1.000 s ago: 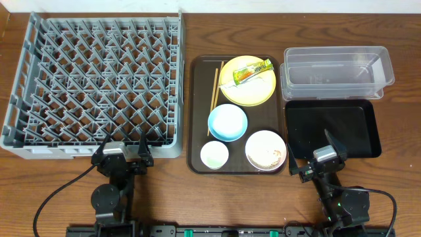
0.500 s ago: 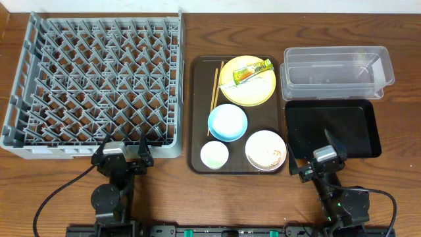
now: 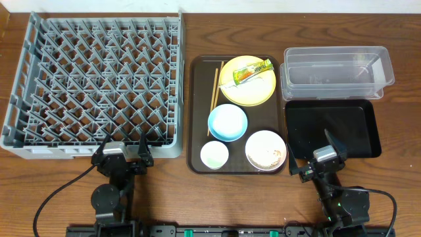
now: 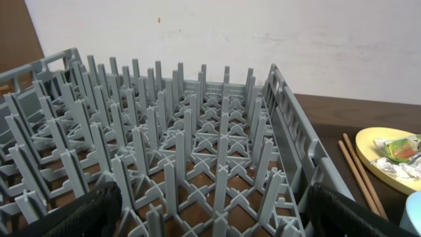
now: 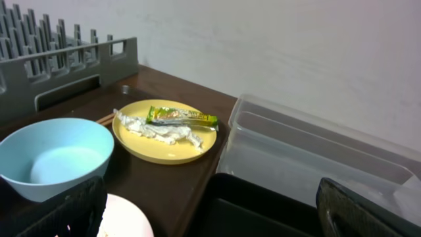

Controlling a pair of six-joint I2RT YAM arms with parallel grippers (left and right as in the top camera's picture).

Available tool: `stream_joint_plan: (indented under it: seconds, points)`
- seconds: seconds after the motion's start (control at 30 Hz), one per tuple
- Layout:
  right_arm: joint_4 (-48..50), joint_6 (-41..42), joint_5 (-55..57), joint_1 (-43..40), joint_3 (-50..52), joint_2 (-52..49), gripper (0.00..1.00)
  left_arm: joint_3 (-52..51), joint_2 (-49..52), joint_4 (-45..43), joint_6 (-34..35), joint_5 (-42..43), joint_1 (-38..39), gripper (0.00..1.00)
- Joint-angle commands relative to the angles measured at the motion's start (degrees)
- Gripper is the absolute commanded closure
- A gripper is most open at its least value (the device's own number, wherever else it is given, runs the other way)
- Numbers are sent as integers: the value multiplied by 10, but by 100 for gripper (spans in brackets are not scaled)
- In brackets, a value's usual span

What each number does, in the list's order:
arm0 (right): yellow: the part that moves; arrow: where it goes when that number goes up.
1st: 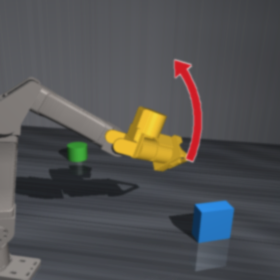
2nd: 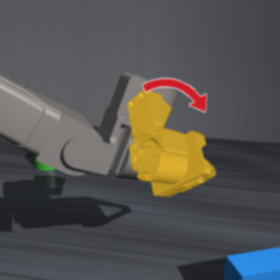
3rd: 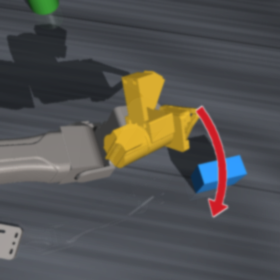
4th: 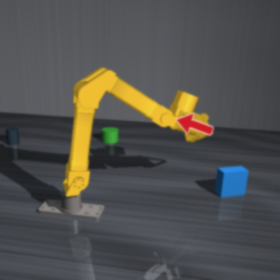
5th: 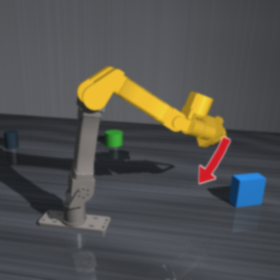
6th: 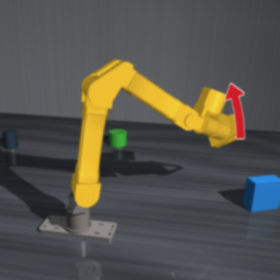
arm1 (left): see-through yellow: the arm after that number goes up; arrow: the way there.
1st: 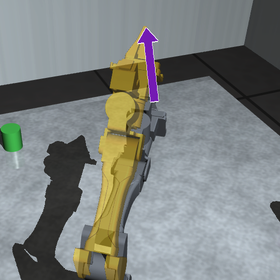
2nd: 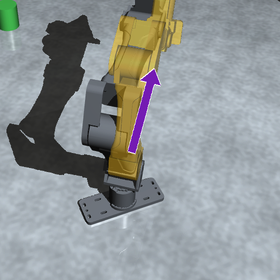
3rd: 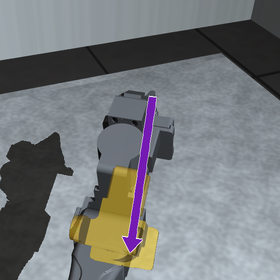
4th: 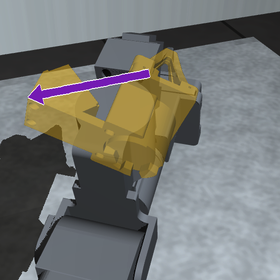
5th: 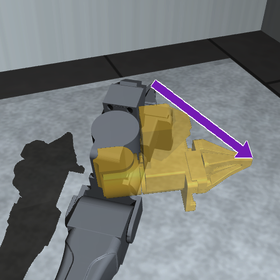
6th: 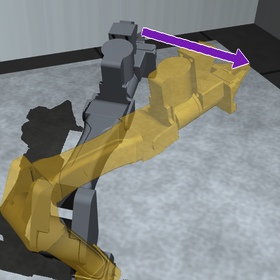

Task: Sort waste into correct bins and load items into the dishwasher
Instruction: 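Raise the right gripper from rest toward the yellow plate, then grasp the snack wrapper and tissue on the yellow plate with right gripper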

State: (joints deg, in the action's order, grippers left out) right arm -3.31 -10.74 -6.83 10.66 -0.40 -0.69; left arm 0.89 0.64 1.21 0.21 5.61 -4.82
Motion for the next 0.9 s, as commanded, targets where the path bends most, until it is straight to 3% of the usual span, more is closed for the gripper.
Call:
stream_joint_plan:
  seconds: [0.0,0.37,0.57,0.87]
  points:
    - [38,9,-16,9,1,3,1,-7,0,24,3,8,-3,9]
    - [330,8,40,-10,-7,2,1,-7,0,24,3,8,-3,9]
    - [343,8,22,-19,-78,-41,1,-7,0,24,3,8,-3,9]
    - [338,8,-88,-19,-281,-245,1,-7,0,24,3,8,-3,9]
